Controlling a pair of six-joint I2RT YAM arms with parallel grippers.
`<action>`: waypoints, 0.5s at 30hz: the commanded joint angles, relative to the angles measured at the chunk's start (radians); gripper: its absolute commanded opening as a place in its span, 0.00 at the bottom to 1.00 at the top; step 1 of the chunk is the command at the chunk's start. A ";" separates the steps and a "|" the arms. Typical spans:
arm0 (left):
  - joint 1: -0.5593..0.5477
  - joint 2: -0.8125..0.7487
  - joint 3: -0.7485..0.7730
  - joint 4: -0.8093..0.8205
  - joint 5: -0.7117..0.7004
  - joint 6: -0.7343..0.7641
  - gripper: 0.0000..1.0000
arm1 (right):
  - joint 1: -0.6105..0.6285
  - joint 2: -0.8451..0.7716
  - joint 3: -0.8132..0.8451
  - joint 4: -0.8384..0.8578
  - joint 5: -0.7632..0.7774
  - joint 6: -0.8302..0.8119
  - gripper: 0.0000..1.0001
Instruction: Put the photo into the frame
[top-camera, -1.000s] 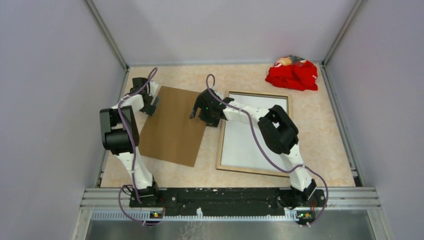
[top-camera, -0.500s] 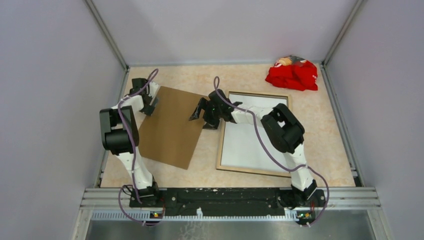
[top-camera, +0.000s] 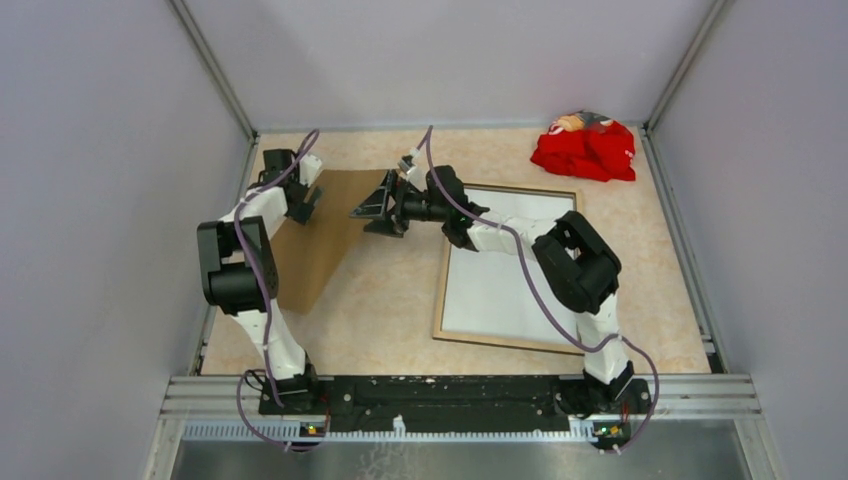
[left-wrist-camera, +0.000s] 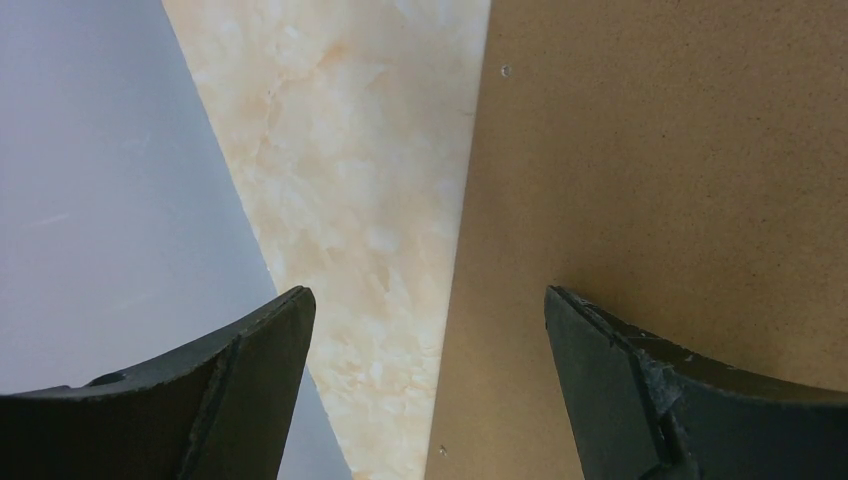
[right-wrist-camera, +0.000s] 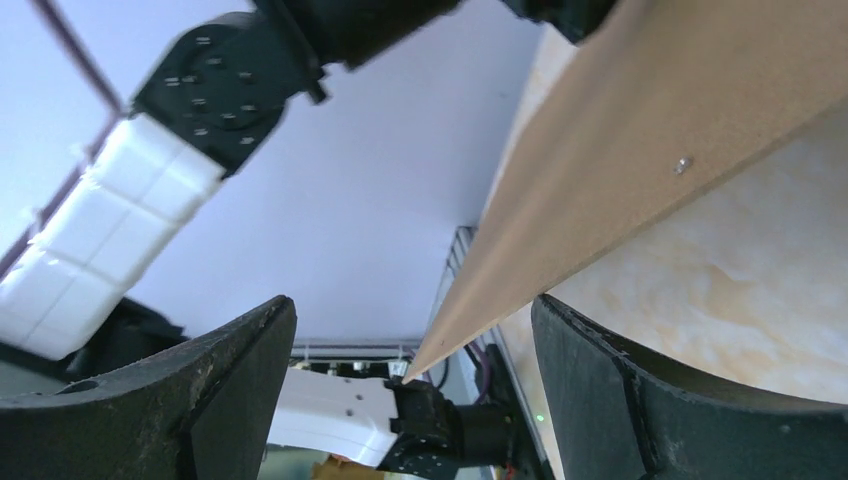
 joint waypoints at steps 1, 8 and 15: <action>-0.047 0.083 -0.067 -0.277 0.253 -0.073 0.94 | 0.022 -0.077 0.042 0.292 -0.026 0.031 0.86; -0.048 0.076 -0.047 -0.307 0.284 -0.083 0.94 | 0.023 -0.038 0.051 0.259 0.012 0.043 0.84; -0.053 0.060 -0.020 -0.343 0.320 -0.095 0.94 | 0.055 -0.053 0.117 -0.050 0.193 -0.170 0.84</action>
